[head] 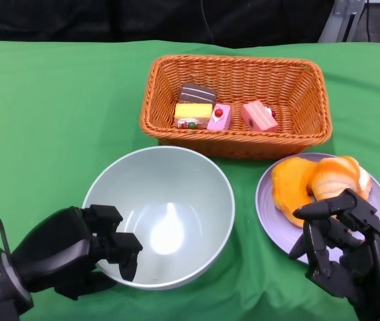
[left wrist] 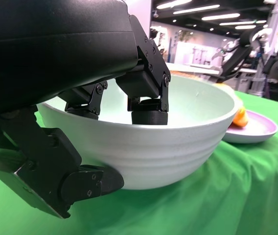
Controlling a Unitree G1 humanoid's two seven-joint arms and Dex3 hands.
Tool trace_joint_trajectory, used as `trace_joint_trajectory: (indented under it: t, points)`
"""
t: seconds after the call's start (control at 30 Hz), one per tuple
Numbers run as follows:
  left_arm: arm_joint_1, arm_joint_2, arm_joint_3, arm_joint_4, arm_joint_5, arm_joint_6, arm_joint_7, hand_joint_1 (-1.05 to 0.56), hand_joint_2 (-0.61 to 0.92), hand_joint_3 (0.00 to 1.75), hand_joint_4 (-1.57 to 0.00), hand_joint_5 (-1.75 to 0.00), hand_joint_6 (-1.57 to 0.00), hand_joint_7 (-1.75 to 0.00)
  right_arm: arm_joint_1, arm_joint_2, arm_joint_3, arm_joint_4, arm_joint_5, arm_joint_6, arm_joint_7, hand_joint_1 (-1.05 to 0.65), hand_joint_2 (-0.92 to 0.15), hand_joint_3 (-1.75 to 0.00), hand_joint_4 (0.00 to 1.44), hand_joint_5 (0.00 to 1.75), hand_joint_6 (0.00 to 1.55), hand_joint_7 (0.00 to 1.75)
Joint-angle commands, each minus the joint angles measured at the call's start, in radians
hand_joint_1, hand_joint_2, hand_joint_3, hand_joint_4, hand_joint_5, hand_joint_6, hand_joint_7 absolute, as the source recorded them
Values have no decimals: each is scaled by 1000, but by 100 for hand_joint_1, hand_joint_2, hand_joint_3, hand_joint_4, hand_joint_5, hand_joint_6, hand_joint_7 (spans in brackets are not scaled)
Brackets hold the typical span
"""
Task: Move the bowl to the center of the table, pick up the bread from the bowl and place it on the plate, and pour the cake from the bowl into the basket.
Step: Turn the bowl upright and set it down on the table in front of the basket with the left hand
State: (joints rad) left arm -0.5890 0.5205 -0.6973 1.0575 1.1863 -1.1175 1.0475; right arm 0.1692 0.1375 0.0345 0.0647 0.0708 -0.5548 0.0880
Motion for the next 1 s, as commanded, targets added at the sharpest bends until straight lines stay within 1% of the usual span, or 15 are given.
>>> trace_joint_trajectory:
  t: [0.03,0.13,0.2,0.23,0.27,0.3,0.37,0.4,0.47,0.6,0.67,0.7,0.77,0.87,1.0]
  points:
    - [-15,-16,-16,34,-28,21,-18,4,63,66,-78,-159,-82,-126,5,-5,-4,-4,-6,-10,-14,-10,-68,-84,84,149,75,115]
    - [-12,-27,-17,40,-49,31,-10,4,64,64,-81,-152,-85,-116,9,-4,1,-9,4,5,-10,-11,-66,-86,85,149,75,116]
    - [-13,-26,-14,34,-59,30,-4,1,66,58,-84,-137,-92,-93,10,-6,4,-10,9,6,-7,-10,-66,-87,84,149,74,116]
    - [-13,-25,-12,31,-65,27,0,-3,68,49,-86,-122,-95,-76,9,-7,4,-8,10,2,-6,-9,-66,-87,84,149,74,116]
    - [-11,-23,-6,27,-78,19,-2,-8,72,37,-89,-102,-101,-53,8,-8,4,-5,12,0,-4,-9,-66,-87,84,149,74,116]
    - [-10,-22,-3,25,-89,13,-5,-13,73,31,-90,-89,-105,-38,8,-9,4,-3,13,-1,-3,-9,-66,-87,84,149,74,116]
    - [-3,-19,6,16,-114,-8,-6,-16,73,25,-91,-70,-107,-19,7,-10,4,0,11,-4,-4,-10,-67,-87,84,149,74,116]
    - [-1,-18,7,13,-122,-13,-7,-17,73,23,-91,-65,-108,-15,6,-11,4,1,10,-6,-5,-10,-67,-86,84,149,74,116]
    - [9,-8,20,-10,-148,-45,-10,-18,73,23,-90,-60,-107,-10,9,-11,5,-4,12,4,-4,-10,-67,-86,84,149,74,116]
    - [23,13,45,-56,-192,-116,-36,-23,74,23,-87,-57,-103,-5,13,-11,7,-8,9,10,-7,-10,-67,-86,84,150,73,116]
    - [28,22,62,-68,-224,-150,-79,-28,77,19,-88,-47,-98,-2,11,-11,7,-3,13,7,-4,-10,-67,-86,83,149,74,116]
    - [31,25,73,-72,-243,-166,-106,-37,83,13,-86,-35,-90,-1,10,-11,6,0,15,4,-3,-10,-67,-87,83,150,74,116]
    - [38,30,95,-76,-289,-203,-166,-50,90,7,-84,-22,-79,0,8,-11,6,6,13,-3,-3,-10,-67,-88,84,150,74,116]
    - [41,35,121,-63,-381,-269,-282,-64,92,9,-76,-13,-67,0,7,-11,5,10,7,-10,-6,-10,-66,-88,84,150,74,116]
    - [35,44,143,-32,-543,-341,-474,-78,92,16,-70,-7,-60,0,6,-10,4,14,7,-15,-8,-10,-66,-89,84,149,74,116]
